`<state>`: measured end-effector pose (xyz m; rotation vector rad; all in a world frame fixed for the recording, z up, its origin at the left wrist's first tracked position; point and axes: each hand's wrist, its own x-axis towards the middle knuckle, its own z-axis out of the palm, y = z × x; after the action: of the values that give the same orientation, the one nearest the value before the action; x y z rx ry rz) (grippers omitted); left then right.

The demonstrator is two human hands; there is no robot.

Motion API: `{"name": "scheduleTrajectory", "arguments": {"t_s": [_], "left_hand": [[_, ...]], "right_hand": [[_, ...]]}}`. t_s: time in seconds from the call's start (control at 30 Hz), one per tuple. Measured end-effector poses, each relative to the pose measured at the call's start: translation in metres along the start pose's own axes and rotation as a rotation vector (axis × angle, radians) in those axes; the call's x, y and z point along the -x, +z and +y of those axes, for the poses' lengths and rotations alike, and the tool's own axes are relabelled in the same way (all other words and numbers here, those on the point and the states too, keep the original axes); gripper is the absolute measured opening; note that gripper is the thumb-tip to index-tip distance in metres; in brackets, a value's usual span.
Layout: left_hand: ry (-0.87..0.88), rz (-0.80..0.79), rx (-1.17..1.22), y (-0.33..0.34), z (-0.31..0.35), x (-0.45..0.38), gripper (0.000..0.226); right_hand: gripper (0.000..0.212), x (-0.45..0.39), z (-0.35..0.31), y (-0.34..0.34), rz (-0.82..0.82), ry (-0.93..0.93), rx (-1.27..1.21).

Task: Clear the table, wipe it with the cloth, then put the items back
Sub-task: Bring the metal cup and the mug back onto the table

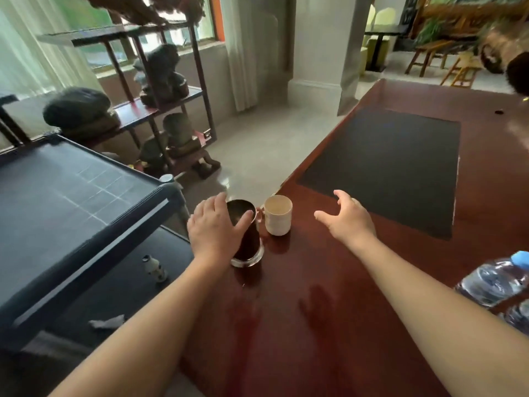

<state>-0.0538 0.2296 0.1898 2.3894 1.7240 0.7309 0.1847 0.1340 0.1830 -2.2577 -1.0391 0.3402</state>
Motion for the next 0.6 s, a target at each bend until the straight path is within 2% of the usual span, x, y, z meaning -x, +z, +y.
{"name": "scheduleTrajectory", "arguments": {"t_s": [0.2, 0.33, 0.43, 0.6], "left_hand": [[-0.095, -0.028, 0.092, 0.015, -0.032, -0.005, 0.089], [-0.205, -0.112, 0.327, 0.039, -0.048, -0.007, 0.104], [-0.320, -0.148, 0.530, 0.063, -0.060, -0.006, 0.116], [-0.379, -0.246, 0.679, 0.107, -0.078, 0.000, 0.134]], "right_hand": [[0.078, -0.023, -0.019, 0.041, -0.075, -0.010, 0.005], [0.083, -0.039, -0.022, 0.064, -0.118, -0.005, -0.002], [0.091, -0.055, -0.018, 0.083, -0.160, 0.012, -0.023], [0.112, -0.081, -0.005, 0.119, -0.187, 0.030, -0.106]]}}
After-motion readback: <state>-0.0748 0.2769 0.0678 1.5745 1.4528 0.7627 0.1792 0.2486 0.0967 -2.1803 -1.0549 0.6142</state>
